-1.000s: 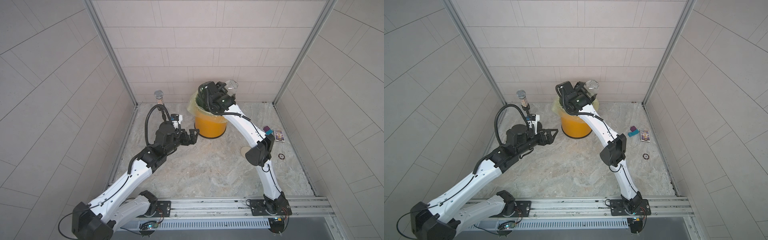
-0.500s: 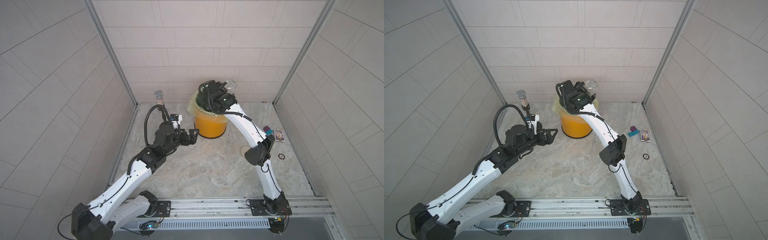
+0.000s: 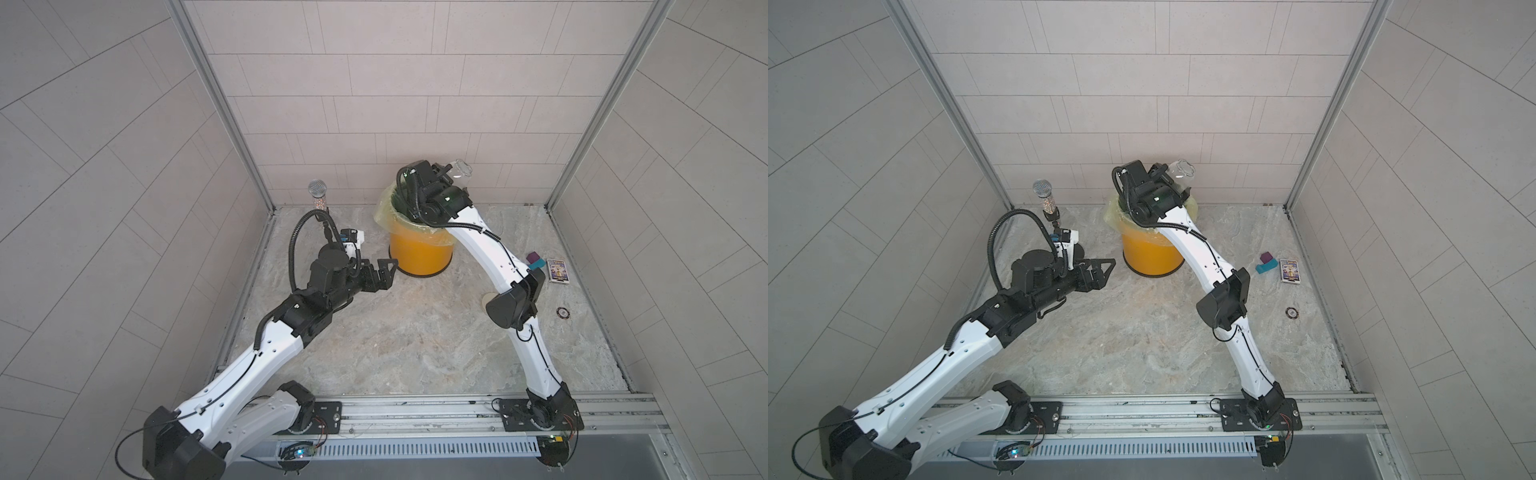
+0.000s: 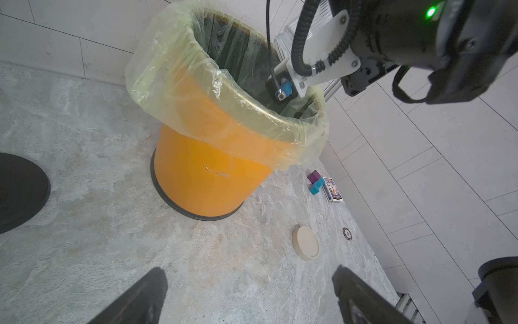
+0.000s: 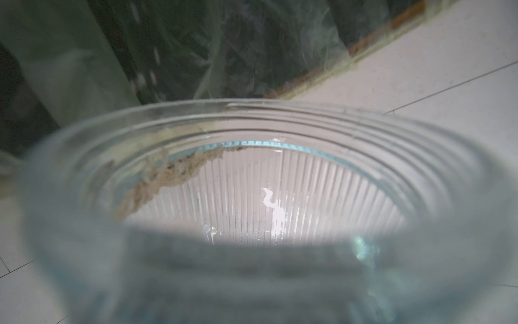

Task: Empty expired oatmeal from jars
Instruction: Pour the expired oatmeal into the trash bin.

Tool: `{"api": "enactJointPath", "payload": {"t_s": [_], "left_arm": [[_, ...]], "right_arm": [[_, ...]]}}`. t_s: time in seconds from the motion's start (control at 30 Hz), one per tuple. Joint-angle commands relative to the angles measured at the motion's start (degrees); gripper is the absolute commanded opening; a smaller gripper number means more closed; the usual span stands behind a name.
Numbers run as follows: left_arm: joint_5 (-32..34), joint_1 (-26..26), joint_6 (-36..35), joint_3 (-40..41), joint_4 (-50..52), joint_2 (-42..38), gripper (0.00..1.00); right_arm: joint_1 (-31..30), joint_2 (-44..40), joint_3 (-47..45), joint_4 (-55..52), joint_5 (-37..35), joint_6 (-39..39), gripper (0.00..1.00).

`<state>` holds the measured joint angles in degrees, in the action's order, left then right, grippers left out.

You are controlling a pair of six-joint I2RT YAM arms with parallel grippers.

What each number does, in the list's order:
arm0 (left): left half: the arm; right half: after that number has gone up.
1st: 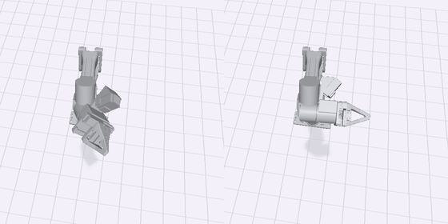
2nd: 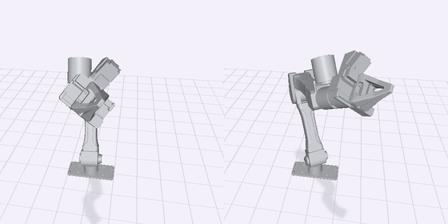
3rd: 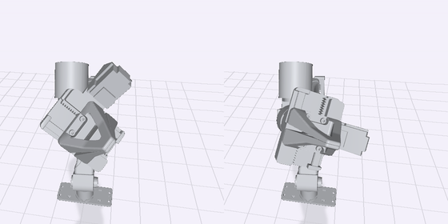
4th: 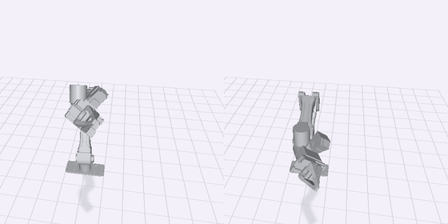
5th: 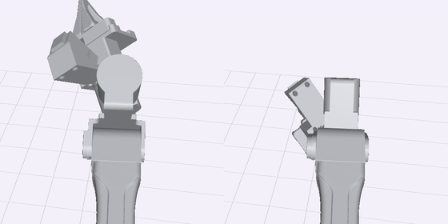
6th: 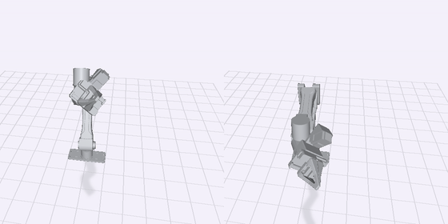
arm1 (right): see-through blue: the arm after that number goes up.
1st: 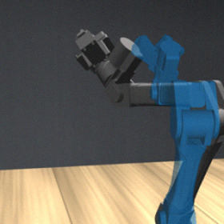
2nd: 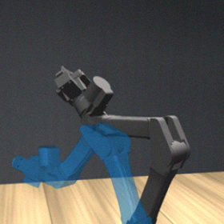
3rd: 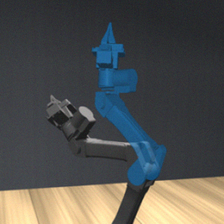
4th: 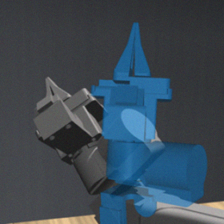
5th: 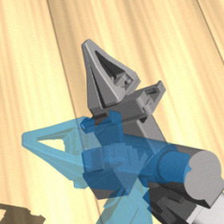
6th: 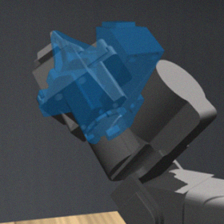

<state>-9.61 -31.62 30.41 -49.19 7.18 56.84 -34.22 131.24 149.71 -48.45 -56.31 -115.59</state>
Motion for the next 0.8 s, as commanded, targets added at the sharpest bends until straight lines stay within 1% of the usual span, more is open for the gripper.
{"api": "enactJointPath", "payload": {"t_s": [0.0, 0.03, 0.07, 0.13, 0.23, 0.27, 0.33, 0.4, 0.43, 0.5, 0.57, 0.6, 0.67, 0.7, 0.77], "left_arm": [[0.4, 0.2, -0.2, -0.4, -0.6, -0.5, 0.99], [0.3, 0.2, -0.2, -0.7, -0.4, -0.2, 0.99], [0.1, 0.2, -0.3, -1.1, 0.0, -0.1, 0.99], [0.2, 0.2, -0.4, -0.8, -0.1, -0.5, 0.99], [0.4, 0.2, -0.8, -0.8, 0.7, -0.8, 0.99], [0.4, 0.2, -0.8, -1.0, 1.0, -0.7, 0.99], [0.2, 0.2, -0.8, -1.4, 1.1, -0.8, 0.99], [0.5, 0.2, -0.8, -1.3, 1.0, -1.5, 0.99], [0.7, 0.2, -0.9, -1.0, 0.9, -1.6, 0.99], [0.4, 0.3, -1.0, -1.2, 1.3, -1.2, 0.99], [0.2, 0.2, -0.8, -1.2, 1.0, -0.8, 0.99], [0.1, 0.3, -0.4, -1.1, 0.8, -0.8, 0.99], [0.2, 0.2, -0.2, -0.8, 0.2, -1.1, 0.99], [0.3, 0.2, -0.1, -0.6, 0.0, -1.2, 0.99], [0.1, 0.2, -0.1, -0.7, 0.0, -0.9, 0.99]], "right_arm": [[-0.1, -2.4, -0.8, -4.3, -2.8, -11.7, 0.0], [0.2, -2.8, -3.8, -6.6, -6.8, -9.9, 0.0], [0.3, -3.8, -6.3, -5.6, -7.3, -9.9, 0.0], [-0.6, -4.8, -7.4, 6.9, 0.3, -13.9, 0.0], [0.0, -0.8, 1.7, 4.9, -1.7, -17.6, 0.0], [0.6, 0.5, 3.8, 3.1, -3.2, -17.4, 0.0], [0.5, 0.7, 3.6, -0.4, -4.4, -13.5, 0.0], [-0.8, -0.3, 3.0, 2.5, -0.5, -11.8, 0.0], [-1.1, -0.3, 3.0, 4.0, -0.1, -12.4, 0.0], [-0.9, -0.2, 3.0, 5.0, -1.5, -13.1, 0.0], [-0.4, -0.5, 1.6, -1.8, -4.9, -9.2, 0.0], [-0.3, -1.0, 0.2, -1.7, -4.7, -8.1, 0.0], [-0.7, -1.1, 0.7, 4.1, -1.3, -9.2, 0.0], [-0.6, -0.5, 2.2, 2.1, -1.3, -8.5, 0.0], [0.2, -0.1, 2.9, -5.8, -5.0, -5.8, 0.0]]}}
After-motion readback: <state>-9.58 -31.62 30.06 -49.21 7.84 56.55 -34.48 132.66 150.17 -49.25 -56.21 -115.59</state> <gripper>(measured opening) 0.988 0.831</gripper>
